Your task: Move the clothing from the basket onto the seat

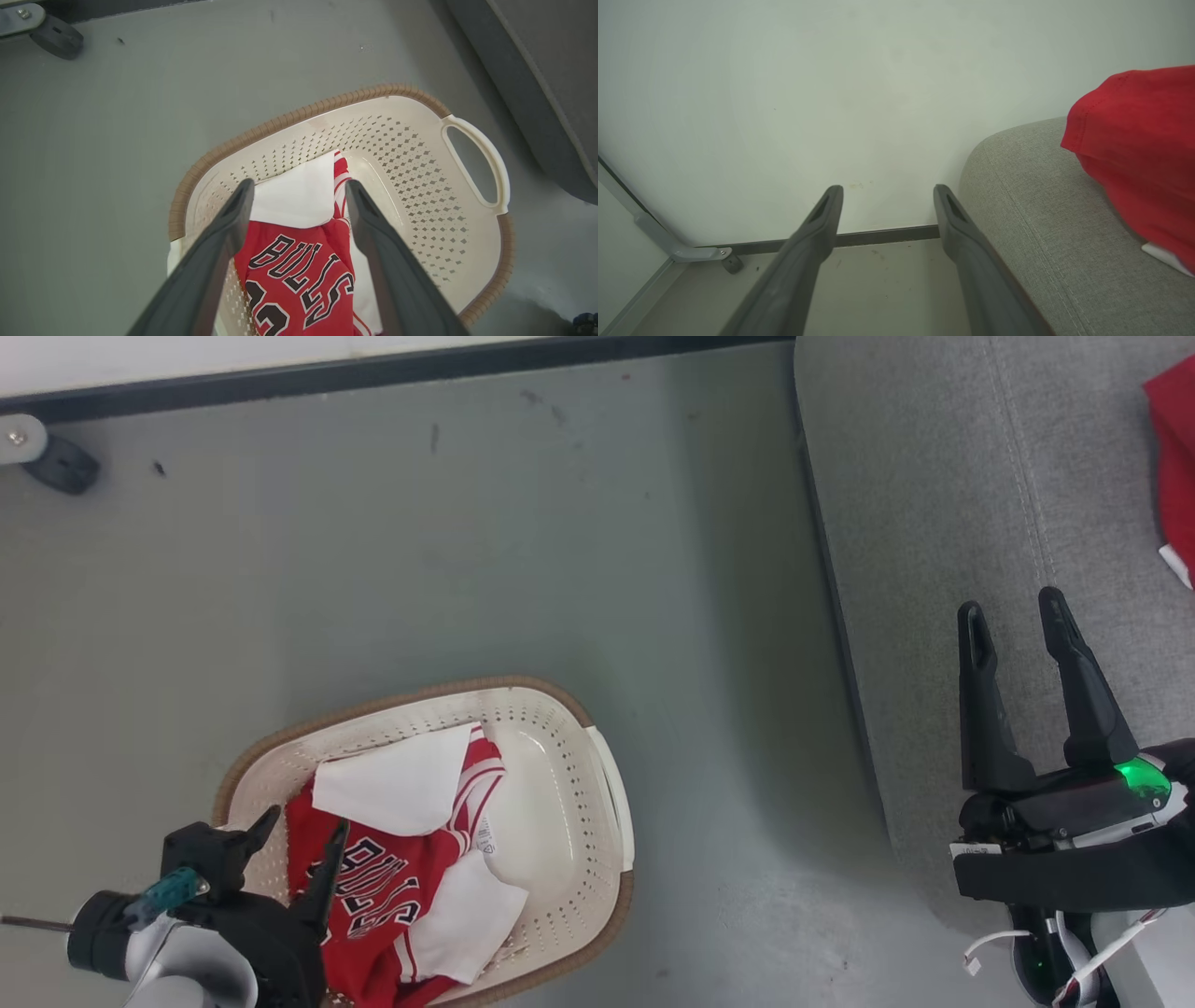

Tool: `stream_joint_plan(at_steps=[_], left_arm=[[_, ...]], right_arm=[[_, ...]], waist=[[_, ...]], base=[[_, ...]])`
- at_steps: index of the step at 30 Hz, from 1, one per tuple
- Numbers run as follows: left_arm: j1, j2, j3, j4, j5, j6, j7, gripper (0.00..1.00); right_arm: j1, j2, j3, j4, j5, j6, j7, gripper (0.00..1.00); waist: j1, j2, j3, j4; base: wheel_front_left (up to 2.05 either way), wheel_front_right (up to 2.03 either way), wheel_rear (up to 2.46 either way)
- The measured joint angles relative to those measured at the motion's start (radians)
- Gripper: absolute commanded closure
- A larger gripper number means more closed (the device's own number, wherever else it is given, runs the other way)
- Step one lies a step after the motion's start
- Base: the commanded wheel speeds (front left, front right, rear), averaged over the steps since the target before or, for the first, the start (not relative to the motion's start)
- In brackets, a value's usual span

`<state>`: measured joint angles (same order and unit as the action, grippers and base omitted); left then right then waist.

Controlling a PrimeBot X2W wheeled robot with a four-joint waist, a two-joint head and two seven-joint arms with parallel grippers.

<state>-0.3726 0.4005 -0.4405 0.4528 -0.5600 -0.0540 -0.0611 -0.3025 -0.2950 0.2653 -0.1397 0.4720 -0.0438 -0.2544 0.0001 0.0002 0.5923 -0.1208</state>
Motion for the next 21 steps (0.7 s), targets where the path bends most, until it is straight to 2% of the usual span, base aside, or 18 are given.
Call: stream_joint_plan(at_steps=[7,21], left_arm=[[-0.042,-0.005,-0.026,0.104,0.009,-0.017,0.025,0.00],[-0.155,-0.064,-0.103,0.288,0.035,-0.044,0.117,0.00]], right_arm=[[-0.023,0.011,0.000,-0.022,-0.017,0.001,-0.002,0.00],[-0.056,0.052,0.012,-0.036,-0.039,0.010,-0.002,0.00]], waist=[[0.0000,0.0000,0.068,-0.024],[-0.0001,0.0000,0.178,-0.070]], base=[[0.00,0.00,0.00],[0.00,0.00,0.00]])
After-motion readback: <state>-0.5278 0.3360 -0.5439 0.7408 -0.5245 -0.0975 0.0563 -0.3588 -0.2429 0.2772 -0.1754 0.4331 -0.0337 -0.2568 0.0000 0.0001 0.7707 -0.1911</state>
